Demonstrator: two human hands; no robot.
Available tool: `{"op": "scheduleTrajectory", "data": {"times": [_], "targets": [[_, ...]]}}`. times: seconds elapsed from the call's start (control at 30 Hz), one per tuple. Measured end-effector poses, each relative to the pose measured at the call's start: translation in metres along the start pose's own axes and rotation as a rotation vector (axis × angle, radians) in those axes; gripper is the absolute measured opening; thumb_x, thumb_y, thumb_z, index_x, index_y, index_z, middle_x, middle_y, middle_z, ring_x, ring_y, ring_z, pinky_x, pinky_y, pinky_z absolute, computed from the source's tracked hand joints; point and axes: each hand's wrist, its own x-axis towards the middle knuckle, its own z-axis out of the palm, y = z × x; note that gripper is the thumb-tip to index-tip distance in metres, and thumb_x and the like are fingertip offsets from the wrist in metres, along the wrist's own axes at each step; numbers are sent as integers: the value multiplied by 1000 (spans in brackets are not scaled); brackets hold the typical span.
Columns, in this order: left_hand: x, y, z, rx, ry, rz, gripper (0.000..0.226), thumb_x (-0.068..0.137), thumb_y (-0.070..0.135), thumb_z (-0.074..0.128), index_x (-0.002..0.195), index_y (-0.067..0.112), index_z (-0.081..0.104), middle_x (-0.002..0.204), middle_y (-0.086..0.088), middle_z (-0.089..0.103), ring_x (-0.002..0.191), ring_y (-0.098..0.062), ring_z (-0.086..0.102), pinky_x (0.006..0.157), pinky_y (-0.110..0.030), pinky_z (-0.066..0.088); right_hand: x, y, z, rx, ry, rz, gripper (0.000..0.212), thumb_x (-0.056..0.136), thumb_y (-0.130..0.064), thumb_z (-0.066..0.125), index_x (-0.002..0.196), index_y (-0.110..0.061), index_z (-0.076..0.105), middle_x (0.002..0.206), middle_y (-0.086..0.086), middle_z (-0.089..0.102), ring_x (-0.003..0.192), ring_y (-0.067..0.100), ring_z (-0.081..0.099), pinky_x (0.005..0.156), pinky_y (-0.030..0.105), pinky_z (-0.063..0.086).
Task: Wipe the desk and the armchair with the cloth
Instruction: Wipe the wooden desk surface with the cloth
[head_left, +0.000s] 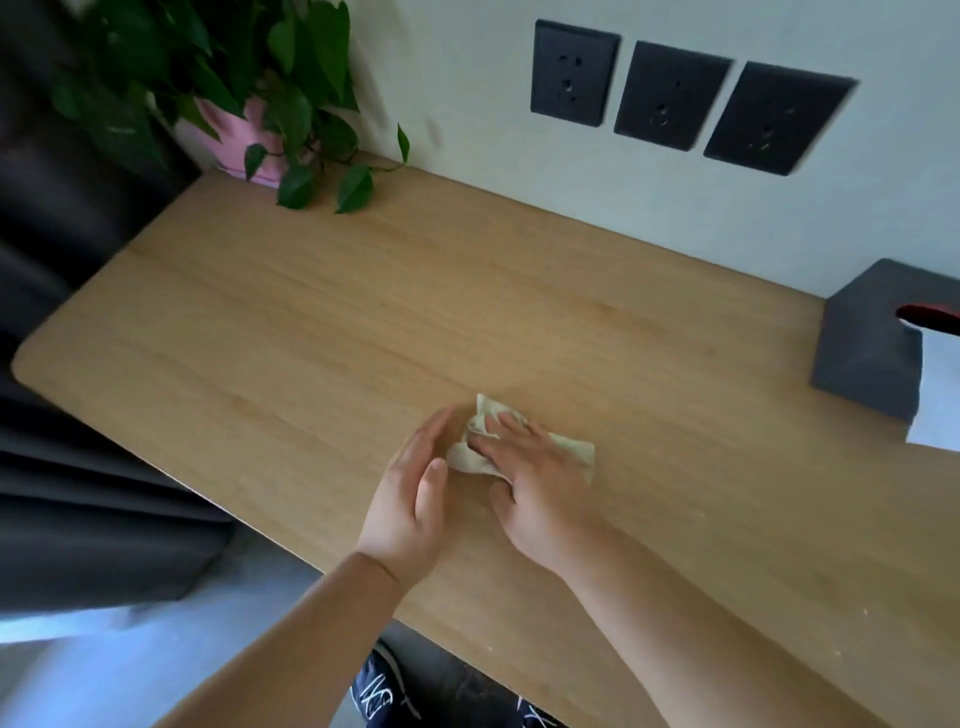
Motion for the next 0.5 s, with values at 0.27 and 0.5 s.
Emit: {"op": "scheduleTrajectory", "data": {"times": [0.27, 0.5], "targets": [[-62, -8, -9, 145, 142, -92, 59, 104, 40, 26, 154, 13, 43, 159, 10, 41, 152, -12, 33, 124, -38, 27, -37, -43, 15, 339, 115, 259, 47, 87, -38, 46, 129, -49, 62, 97, -26, 75, 85, 0, 71, 78, 25, 56], [-58, -28, -33, 760, 0, -135, 65, 101, 41, 25, 161, 17, 29, 171, 1, 20, 160, -17, 9, 129, -47, 12, 71, -17, -20, 163, 76, 98, 50, 92, -19, 44, 133, -40, 64, 129, -12, 70, 106, 2, 65, 93, 16, 46]]}}
